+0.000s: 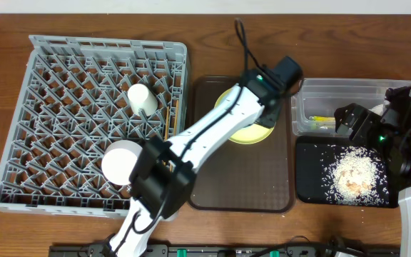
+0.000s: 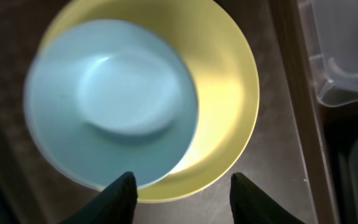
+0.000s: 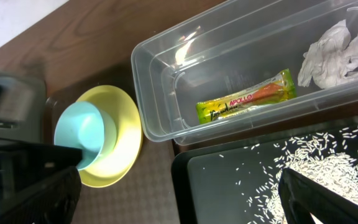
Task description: Sort waste into correct bins and load items into the dishwasher
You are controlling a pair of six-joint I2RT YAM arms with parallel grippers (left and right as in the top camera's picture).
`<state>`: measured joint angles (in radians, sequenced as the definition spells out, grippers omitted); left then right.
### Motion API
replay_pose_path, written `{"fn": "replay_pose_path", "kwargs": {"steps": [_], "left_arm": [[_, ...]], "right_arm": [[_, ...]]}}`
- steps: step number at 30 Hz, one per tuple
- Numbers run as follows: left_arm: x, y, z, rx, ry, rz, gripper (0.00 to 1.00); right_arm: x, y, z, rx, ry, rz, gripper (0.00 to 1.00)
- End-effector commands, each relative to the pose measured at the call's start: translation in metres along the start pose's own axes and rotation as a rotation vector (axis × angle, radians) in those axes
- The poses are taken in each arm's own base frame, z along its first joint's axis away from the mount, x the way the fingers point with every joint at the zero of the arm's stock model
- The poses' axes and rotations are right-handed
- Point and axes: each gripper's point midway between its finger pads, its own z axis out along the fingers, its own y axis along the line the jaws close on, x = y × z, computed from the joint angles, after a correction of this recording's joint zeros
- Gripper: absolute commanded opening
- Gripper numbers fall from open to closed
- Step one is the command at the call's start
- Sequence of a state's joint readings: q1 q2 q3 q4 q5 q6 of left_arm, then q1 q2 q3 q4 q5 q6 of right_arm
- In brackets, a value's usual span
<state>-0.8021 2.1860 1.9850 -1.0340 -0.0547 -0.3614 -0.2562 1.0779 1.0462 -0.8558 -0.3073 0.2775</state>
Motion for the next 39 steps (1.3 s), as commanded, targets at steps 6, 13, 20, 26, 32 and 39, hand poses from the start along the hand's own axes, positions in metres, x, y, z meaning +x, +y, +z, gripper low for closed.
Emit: {"fn": "replay_pose_path", "kwargs": {"steps": [6,13,20,26,32,39], "left_arm": [[0.006,-0.006,0.043,-0.022,0.039,0.019,0.47],[0.013,-0.006,0.070,-0.044,0.078,0.024,0.38],[0.010,0.003,0.072,-0.093,0.058,0.026,0.31],[0.014,0.004,0.076,-0.099,0.071,0.029,0.08],[0.018,0.005,0.078,-0.104,0.084,0.031,0.08],[-0.008,0.009,0.004,-0.023,-0.011,-0.010,0.08]], "right_arm": [[-0.004,0.002,-0.004,-0.008,-0.012,-0.006,0.99],[-0.004,0.002,-0.004,-0.008,-0.012,-0.006,0.99],[-0.004,0.002,-0.004,-0.008,-0.012,-0.006,0.99],[-0.003,0.002,-0.004,-0.008,-0.012,-0.006,0.99],[-0.003,0.002,-0.004,-0.008,-0.012,-0.006,0.99],[-0.004,0.002,-0.004,-0.008,-0.012,-0.005,0.99]]}}
